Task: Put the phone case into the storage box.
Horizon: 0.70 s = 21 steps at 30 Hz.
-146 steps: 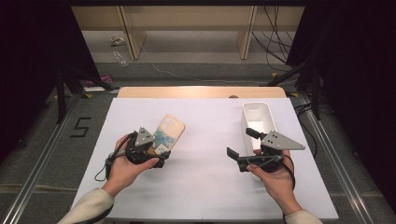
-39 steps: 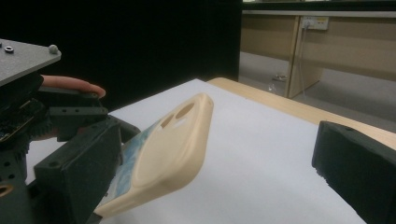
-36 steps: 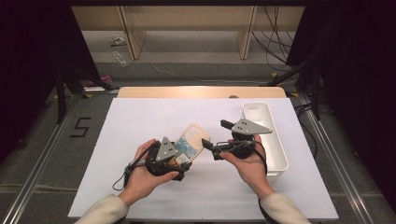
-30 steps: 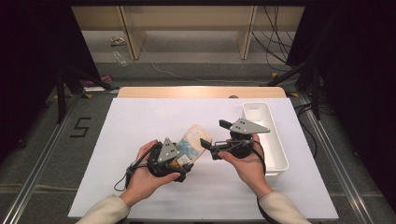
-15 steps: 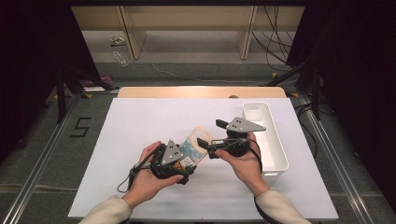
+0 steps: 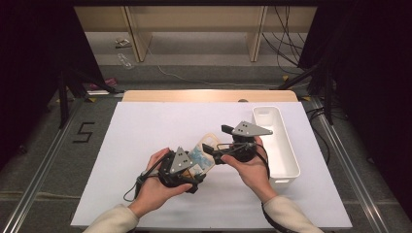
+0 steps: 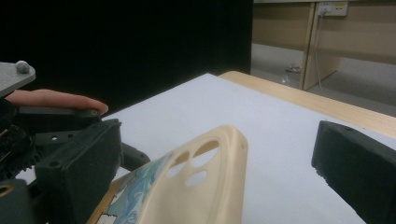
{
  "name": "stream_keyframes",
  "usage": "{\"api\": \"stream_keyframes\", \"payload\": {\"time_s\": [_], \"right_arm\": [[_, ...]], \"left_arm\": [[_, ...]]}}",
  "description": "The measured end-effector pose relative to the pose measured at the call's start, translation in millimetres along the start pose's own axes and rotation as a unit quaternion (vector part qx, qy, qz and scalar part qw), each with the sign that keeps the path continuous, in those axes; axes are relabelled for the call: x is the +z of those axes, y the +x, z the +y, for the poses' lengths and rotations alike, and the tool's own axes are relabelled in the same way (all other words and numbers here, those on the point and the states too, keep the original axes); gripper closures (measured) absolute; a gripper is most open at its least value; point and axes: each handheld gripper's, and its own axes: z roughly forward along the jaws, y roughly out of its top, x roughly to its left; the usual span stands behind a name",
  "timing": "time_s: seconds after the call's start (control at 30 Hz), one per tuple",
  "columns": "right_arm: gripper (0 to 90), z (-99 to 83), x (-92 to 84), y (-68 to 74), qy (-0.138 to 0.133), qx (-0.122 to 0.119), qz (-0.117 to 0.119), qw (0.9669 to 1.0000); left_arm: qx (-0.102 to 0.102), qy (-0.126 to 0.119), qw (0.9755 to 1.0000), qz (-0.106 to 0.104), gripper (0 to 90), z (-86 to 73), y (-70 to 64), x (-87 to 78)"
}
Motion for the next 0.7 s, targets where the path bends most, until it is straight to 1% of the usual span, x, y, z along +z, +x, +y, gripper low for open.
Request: {"api": "stream_keyframes", "payload": {"time_s": [0.43, 0.57, 0.7], "right_arm": [[3.5, -2.2, 7.8, 0.1, 0.008, 0.007, 0.005, 0.9999], [3.9, -2.9, 8.4, -0.6, 0.006, 0.011, -0.003, 0.9999], [8.9, -3.0, 8.5, 0.1, 0.006, 0.009, -0.005, 0.9999]], "left_arm": [[0.004, 0.001, 1.0000, -0.001, 11.2, 0.4, -0.9, -0.3], [0.003, 0.001, 1.0000, -0.001, 11.2, 0.4, -1.0, -0.1], [0.003, 0.001, 1.0000, -0.001, 11.2, 0.2, -0.9, 0.0]]}}
